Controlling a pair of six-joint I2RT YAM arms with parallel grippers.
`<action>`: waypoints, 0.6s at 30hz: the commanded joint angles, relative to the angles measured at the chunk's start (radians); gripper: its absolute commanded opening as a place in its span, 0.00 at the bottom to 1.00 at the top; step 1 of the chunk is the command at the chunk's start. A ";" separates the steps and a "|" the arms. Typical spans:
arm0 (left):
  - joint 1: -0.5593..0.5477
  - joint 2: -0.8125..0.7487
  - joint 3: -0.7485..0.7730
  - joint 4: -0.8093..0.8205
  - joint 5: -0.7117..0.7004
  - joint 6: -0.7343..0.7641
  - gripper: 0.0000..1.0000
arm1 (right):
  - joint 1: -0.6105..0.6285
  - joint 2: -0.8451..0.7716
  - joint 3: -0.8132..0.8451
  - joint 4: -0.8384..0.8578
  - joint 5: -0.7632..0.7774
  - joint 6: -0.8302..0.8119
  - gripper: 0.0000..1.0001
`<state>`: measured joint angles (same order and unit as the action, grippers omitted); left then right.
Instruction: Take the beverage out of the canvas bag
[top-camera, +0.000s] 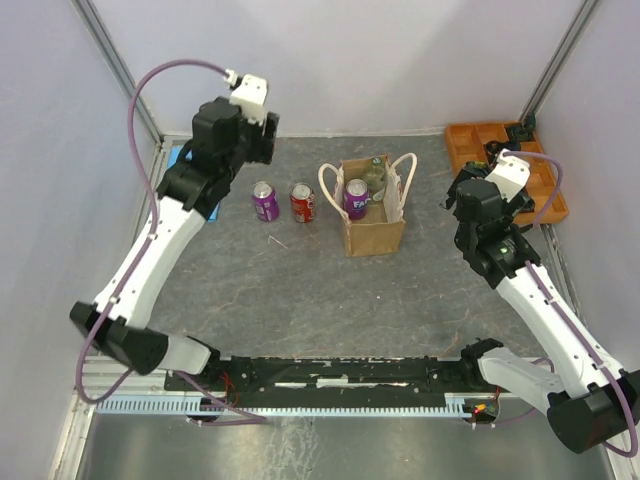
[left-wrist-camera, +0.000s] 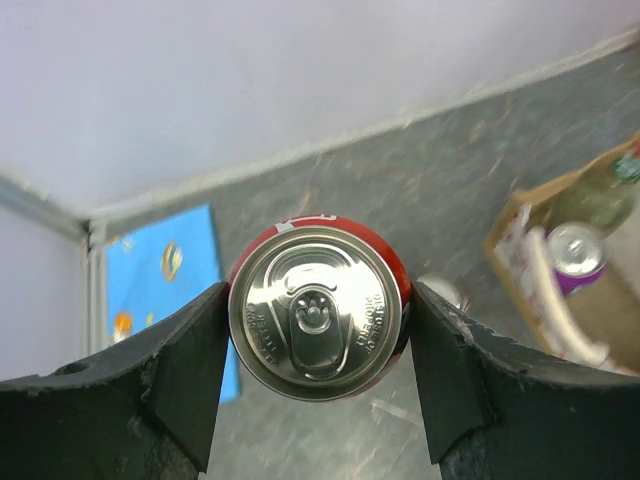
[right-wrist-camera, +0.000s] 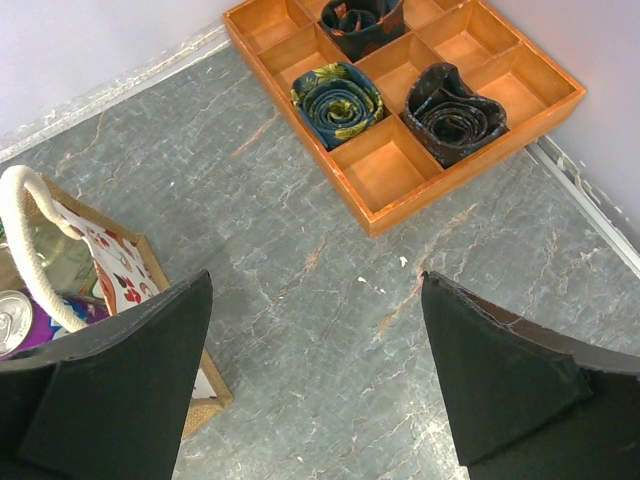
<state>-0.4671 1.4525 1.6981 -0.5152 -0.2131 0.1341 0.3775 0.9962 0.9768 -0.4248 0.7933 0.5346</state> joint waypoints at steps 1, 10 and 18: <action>-0.002 -0.132 -0.222 0.161 -0.113 -0.069 0.03 | -0.004 0.004 0.012 0.055 -0.018 -0.038 0.93; 0.027 -0.300 -0.656 0.341 -0.149 -0.193 0.03 | -0.003 0.043 0.044 0.068 -0.025 -0.062 0.93; 0.077 -0.292 -0.839 0.456 -0.146 -0.263 0.03 | -0.004 0.047 0.024 0.076 -0.027 -0.055 0.93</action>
<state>-0.4122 1.2087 0.8783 -0.3016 -0.3252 -0.0566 0.3775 1.0447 0.9775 -0.3954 0.7639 0.4889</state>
